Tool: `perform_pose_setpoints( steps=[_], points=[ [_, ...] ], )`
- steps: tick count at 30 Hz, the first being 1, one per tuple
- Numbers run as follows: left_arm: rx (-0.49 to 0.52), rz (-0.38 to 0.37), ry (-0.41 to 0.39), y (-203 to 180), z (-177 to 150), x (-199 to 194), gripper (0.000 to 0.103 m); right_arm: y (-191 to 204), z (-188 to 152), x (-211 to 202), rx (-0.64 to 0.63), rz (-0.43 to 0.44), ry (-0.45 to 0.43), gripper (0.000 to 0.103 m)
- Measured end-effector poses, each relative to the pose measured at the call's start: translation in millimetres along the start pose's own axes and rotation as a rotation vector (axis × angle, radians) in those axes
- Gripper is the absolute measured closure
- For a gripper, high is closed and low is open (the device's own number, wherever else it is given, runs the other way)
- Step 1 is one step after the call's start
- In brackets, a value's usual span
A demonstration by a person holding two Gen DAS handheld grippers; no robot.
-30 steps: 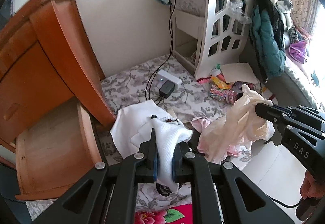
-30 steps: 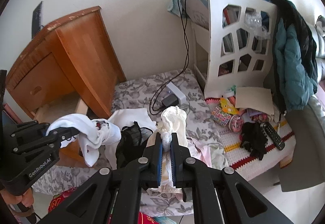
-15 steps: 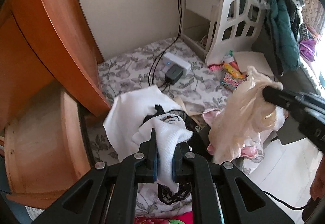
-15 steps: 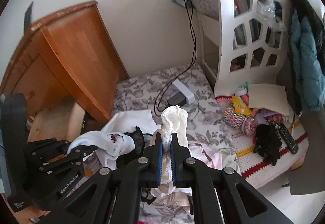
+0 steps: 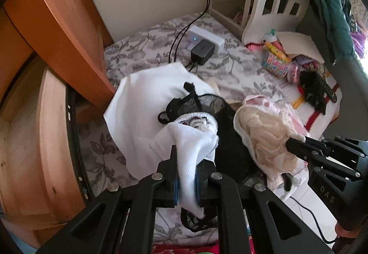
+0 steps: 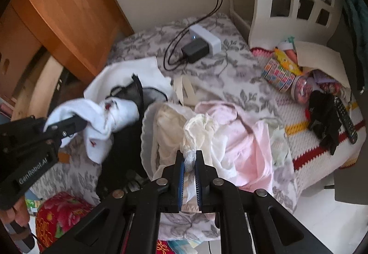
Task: Take underwear out of drawer
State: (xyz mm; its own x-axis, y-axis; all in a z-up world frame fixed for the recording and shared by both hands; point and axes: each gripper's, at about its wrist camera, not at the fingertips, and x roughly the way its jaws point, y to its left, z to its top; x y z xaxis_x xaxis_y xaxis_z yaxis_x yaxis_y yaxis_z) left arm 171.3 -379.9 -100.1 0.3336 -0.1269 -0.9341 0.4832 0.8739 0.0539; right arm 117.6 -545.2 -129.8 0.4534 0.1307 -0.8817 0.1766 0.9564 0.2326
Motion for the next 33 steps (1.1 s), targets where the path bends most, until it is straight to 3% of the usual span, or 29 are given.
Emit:
perform_pose_setpoints(
  steps=[4, 8, 10, 11, 12, 16, 18, 25, 27, 33],
  points=[
    [-0.001, 0.025, 0.031, 1.5, -5.5, 14.9, 0.091, -0.8, -7.1, 10.7, 0.005, -0.021, 0.018, 0.074],
    [-0.019, 0.048, 0.065, 6.4, -13.0, 28.5, 0.089, 1.7, -13.9, 17.0, -0.005, -0.037, 0.028, 0.067],
    [-0.035, 0.042, 0.073, 10.0, -16.2, 29.9, 0.076, 3.7, -17.0, 16.8, -0.010, -0.033, 0.026, 0.051],
    [-0.045, 0.036, 0.072, 11.9, -18.3, 29.3, 0.062, 4.6, -17.9, 16.2, -0.009, -0.029, 0.023, 0.048],
    [-0.052, 0.031, 0.068, 13.3, -20.7, 28.0, 0.052, 5.5, -19.2, 15.7, -0.009, -0.025, 0.021, 0.046],
    [-0.061, 0.009, 0.054, 12.0, -29.3, 21.9, 0.046, 7.7, -23.8, 14.7, -0.006, -0.033, 0.020, 0.040],
    [-0.072, -0.003, 0.048, 11.3, -33.1, 19.3, 0.036, 7.7, -26.5, 13.0, 0.003, -0.037, 0.014, 0.036],
    [-0.074, -0.028, 0.017, 3.0, -45.7, 9.7, 0.029, 1.8, -38.4, 3.1, 0.033, -0.060, -0.025, 0.028],
    [-0.083, -0.032, 0.008, 2.0, -50.3, 8.8, 0.022, -1.8, -41.8, 1.9, 0.050, -0.071, -0.031, 0.025],
    [-0.110, -0.032, -0.004, 2.8, -62.1, 8.9, 0.019, -4.6, -54.3, 0.4, 0.066, -0.088, -0.045, 0.018]
  ],
)
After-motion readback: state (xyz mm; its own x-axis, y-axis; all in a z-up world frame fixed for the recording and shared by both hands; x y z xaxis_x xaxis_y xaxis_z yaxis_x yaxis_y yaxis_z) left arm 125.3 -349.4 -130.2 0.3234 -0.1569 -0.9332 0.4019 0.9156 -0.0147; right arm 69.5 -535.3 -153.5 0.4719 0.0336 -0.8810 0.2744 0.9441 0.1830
